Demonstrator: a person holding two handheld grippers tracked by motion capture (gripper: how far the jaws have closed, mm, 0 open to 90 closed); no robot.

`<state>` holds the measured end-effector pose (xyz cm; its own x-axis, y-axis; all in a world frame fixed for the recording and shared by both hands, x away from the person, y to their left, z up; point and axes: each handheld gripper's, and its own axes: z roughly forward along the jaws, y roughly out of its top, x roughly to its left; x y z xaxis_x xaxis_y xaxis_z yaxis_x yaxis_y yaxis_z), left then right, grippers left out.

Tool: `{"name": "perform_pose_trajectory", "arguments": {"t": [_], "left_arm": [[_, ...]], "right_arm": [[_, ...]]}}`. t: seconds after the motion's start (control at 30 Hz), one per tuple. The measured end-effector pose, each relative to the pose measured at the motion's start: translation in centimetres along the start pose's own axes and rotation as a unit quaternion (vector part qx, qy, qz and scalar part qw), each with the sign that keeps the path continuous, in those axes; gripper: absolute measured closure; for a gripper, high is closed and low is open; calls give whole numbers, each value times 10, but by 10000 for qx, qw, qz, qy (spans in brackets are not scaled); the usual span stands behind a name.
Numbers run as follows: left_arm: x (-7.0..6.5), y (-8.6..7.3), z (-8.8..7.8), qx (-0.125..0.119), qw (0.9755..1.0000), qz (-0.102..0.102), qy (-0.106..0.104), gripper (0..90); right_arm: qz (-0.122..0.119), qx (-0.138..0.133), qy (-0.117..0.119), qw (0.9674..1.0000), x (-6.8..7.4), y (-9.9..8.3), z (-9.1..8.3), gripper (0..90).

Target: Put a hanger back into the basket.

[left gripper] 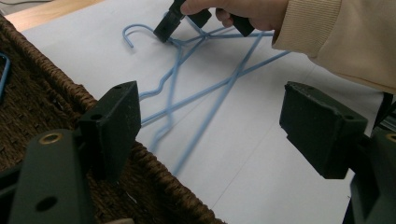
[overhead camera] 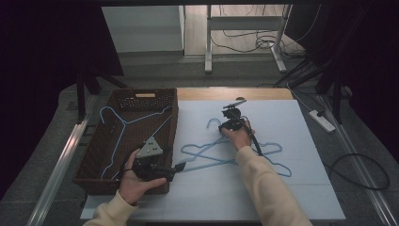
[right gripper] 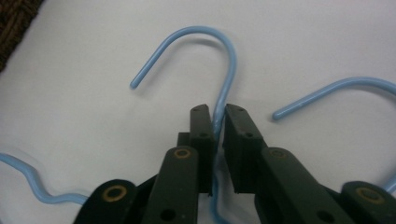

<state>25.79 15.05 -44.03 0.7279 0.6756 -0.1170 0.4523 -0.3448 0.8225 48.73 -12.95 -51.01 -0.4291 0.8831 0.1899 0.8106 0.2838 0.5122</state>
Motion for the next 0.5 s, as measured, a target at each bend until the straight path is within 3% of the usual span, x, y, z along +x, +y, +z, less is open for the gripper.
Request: {"name": "perform_pose_trajectory", "arguments": {"t": [0.13, 0.23, 0.5], "left_arm": [[0, 0, 0, -5, 10000, -7, 1, 214], [0, 0, 0, -4, 10000, -7, 0, 214], [0, 0, 0, -3, 10000, -2, 6, 214]], "right_arm": [[-53, 27, -74, 10000, 2, -1, 0, 861], [113, -77, 37, 9999, 1, -1, -4, 863], [-16, -327, 37, 9995, 6, 0, -17, 864]]}}
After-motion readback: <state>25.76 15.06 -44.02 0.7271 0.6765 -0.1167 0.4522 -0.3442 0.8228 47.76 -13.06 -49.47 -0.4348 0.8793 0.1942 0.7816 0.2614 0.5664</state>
